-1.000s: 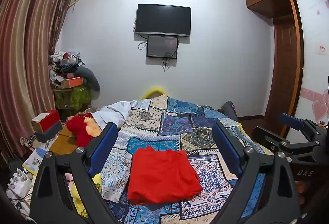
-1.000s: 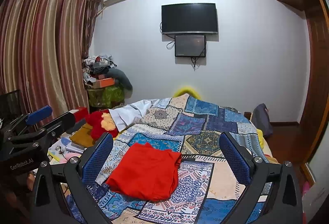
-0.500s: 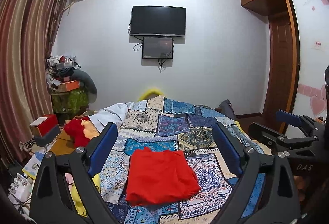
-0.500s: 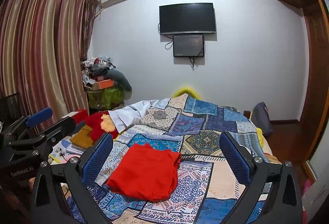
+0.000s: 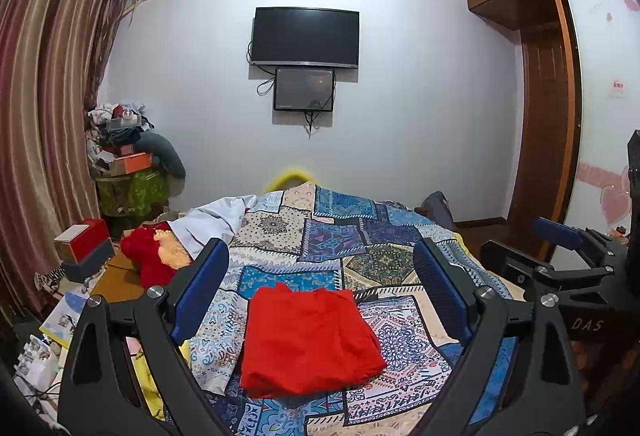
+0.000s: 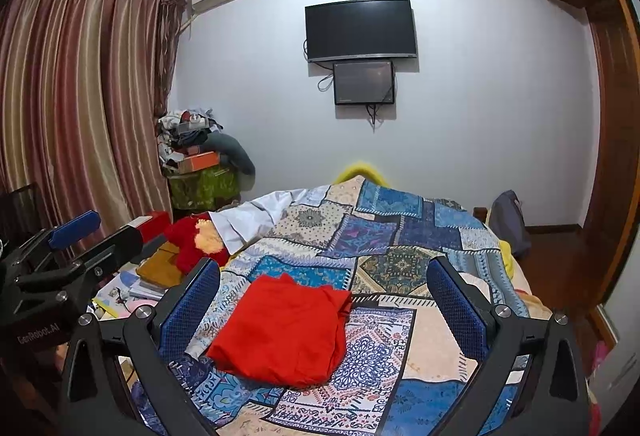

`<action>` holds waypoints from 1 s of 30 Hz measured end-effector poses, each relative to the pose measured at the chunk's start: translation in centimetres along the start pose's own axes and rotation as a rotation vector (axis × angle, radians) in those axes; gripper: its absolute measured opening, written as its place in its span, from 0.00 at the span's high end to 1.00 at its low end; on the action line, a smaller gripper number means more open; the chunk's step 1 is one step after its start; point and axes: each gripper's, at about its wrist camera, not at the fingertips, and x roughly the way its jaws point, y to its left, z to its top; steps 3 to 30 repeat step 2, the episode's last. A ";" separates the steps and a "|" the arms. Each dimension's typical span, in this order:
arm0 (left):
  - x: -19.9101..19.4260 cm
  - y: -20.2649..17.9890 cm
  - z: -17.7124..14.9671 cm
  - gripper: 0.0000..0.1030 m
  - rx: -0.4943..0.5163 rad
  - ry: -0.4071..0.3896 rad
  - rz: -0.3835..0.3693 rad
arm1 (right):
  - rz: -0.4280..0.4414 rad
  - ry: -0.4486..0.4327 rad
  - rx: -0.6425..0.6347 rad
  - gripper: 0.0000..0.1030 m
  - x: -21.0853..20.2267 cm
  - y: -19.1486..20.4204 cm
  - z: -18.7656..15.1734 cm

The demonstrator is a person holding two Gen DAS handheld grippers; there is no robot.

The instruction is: Fold large clothes

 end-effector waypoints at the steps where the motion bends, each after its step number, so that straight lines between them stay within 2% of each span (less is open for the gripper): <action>1: 0.1 -0.1 0.0 0.09 0.001 0.000 0.001 | 0.000 0.000 -0.001 0.00 0.0 -0.1 0.0; 30: 0.1 -0.1 0.0 0.09 0.004 0.002 -0.002 | -0.001 0.000 -0.002 0.00 0.0 -0.1 0.0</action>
